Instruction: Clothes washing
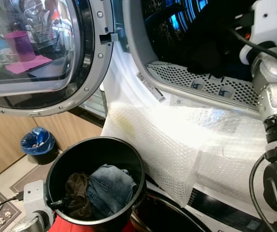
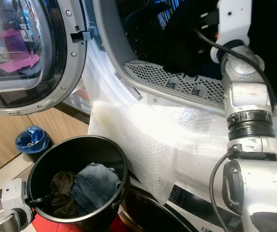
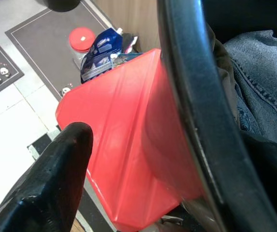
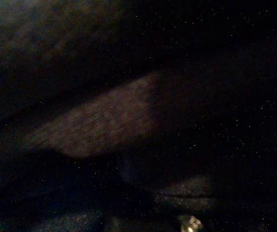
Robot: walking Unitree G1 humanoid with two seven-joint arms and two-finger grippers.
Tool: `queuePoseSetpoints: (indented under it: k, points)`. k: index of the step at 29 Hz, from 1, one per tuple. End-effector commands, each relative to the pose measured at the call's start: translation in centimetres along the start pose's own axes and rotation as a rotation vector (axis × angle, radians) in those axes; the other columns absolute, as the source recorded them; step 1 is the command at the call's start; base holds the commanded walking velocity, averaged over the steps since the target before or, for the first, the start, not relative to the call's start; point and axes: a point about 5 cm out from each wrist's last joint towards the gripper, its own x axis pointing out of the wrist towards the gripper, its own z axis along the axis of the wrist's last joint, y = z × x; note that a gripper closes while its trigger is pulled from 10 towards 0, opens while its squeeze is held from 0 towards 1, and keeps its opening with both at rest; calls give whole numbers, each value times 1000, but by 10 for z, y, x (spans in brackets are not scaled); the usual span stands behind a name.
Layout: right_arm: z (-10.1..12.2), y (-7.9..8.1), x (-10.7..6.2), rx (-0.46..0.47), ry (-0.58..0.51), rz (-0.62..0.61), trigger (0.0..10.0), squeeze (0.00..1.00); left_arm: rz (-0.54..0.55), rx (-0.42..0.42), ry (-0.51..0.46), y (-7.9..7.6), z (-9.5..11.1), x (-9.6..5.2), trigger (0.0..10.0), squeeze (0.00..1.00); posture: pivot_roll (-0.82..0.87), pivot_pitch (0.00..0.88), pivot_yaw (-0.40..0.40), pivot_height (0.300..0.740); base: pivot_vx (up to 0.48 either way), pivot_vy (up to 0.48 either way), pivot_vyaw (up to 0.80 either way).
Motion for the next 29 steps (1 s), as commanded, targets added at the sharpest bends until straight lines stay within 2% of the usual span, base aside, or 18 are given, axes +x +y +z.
queuePoseSetpoints:
  k: [1, 7, 14, 21, 29]
  points:
    - [2, -1, -1, 12, -3, -3, 10000, 0, -18, 17, 111, -7, -24, 4, 10000, 0, 3, 77, 17, 740, 0, 0, 0]
    - [10, 0, -9, 35, 0, 20, 10000, 0, -18, 16, 107, -8, -24, 5, 10000, 0, 2, 78, 15, 740, 0, 0, 0]
    - [27, -8, -15, 81, -39, 31, 10000, 0, -20, 15, 110, -9, -25, 7, 10000, 0, -12, 77, 15, 740, 0, 0, 0]
    - [33, -2, -21, 141, -51, 66, 10000, 0, -24, 15, 106, -10, -25, 7, 10000, 0, -8, 76, 15, 740, 0, 0, 0]
    - [38, -8, -35, 131, -71, 117, 10000, 0, -26, 13, 107, -10, -25, 8, 10000, 0, -10, 76, 11, 740, 0, 0, 0]
